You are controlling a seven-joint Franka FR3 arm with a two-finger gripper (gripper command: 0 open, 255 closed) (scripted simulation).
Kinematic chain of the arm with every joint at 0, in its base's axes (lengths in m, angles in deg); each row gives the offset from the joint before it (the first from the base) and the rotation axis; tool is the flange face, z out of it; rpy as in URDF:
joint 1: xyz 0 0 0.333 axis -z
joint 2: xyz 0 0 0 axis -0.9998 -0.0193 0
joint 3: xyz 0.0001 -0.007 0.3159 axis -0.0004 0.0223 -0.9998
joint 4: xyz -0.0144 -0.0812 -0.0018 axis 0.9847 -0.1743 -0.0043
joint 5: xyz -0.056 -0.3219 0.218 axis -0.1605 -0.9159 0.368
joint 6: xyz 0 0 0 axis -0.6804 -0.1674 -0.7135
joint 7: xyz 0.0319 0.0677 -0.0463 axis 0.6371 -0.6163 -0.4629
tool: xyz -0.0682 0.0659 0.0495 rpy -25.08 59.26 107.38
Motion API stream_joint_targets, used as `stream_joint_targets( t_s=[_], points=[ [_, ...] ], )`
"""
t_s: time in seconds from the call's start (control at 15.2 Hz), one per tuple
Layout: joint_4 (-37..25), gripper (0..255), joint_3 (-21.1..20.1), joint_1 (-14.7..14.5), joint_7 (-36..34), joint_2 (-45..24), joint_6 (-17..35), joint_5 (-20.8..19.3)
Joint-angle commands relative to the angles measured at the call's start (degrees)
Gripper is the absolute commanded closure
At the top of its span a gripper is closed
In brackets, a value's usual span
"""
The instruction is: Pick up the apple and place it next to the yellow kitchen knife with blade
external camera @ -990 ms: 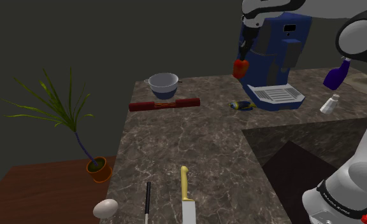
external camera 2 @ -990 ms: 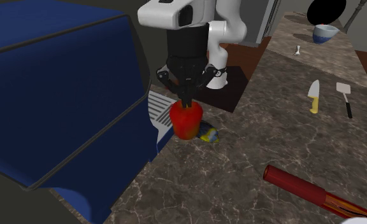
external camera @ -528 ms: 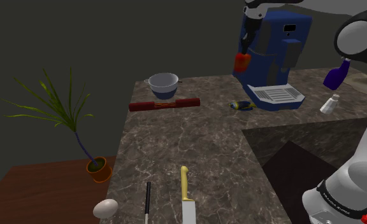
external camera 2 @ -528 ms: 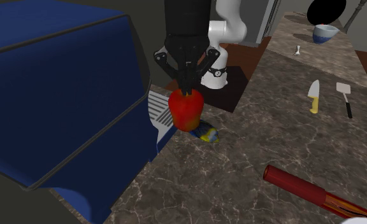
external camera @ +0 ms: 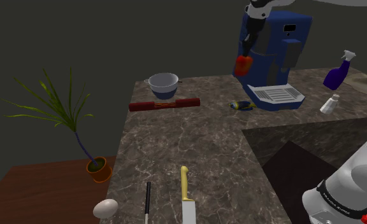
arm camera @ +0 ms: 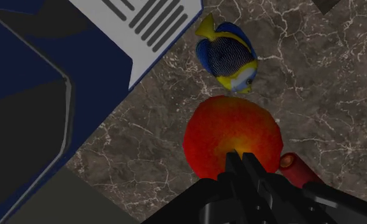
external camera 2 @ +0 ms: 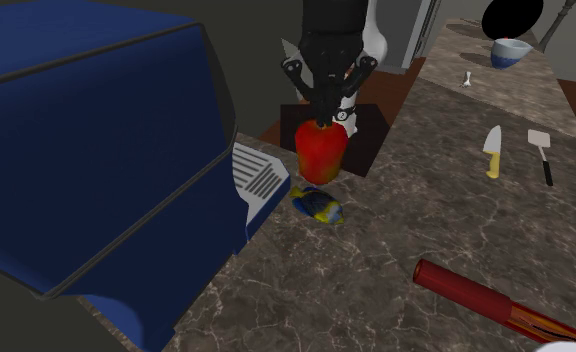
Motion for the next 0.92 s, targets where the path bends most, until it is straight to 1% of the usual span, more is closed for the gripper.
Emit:
stream_joint_targets(
  t_s=[0.0,0.4,0.86],
  points=[
    [4.81,255,-0.83,-1.36,-2.26,4.23,0.77,-1.24],
    [18.11,255,-4.23,-4.14,-8.95,15.94,2.65,-3.88],
    [29.80,255,-9.40,-6.54,-16.81,27.75,2.50,-4.56]
  ],
)
